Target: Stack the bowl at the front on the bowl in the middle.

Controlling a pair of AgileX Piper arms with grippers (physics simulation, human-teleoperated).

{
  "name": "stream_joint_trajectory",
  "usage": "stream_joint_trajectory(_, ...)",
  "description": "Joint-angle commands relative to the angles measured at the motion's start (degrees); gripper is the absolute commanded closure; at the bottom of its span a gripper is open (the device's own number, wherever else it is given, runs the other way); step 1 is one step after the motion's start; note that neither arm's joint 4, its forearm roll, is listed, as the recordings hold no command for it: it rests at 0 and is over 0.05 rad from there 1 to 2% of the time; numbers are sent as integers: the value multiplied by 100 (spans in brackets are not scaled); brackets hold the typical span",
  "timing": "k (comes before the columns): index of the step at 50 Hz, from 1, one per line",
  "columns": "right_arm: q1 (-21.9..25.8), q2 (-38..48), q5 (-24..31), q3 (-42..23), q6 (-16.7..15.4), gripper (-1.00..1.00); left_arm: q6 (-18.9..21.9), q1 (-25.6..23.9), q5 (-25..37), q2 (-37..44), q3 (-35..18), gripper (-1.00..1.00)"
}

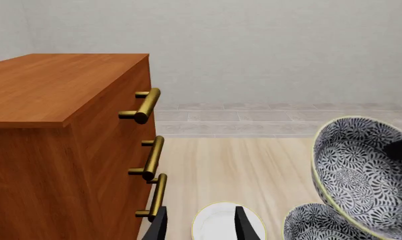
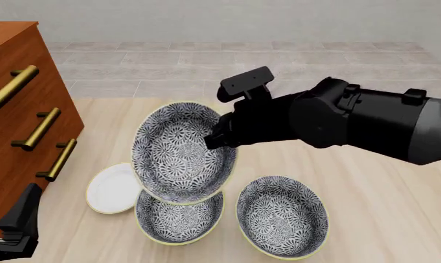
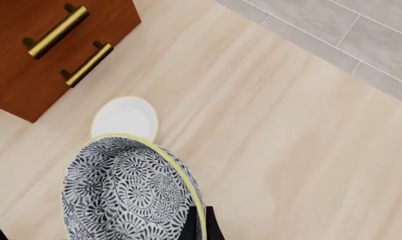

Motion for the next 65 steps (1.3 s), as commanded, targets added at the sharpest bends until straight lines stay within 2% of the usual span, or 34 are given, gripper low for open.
stream_joint_trajectory(1,138,33,-78,46,92,100,0,-6,25,-17,-7,-100)
stream_joint_trajectory(28,456,150,-333,351,322,100,0,-6,25,-16,-7,-100)
stream_joint_trajectory(65,549,400,-833,815,584,100,1,-4,25,-15,-7,-100)
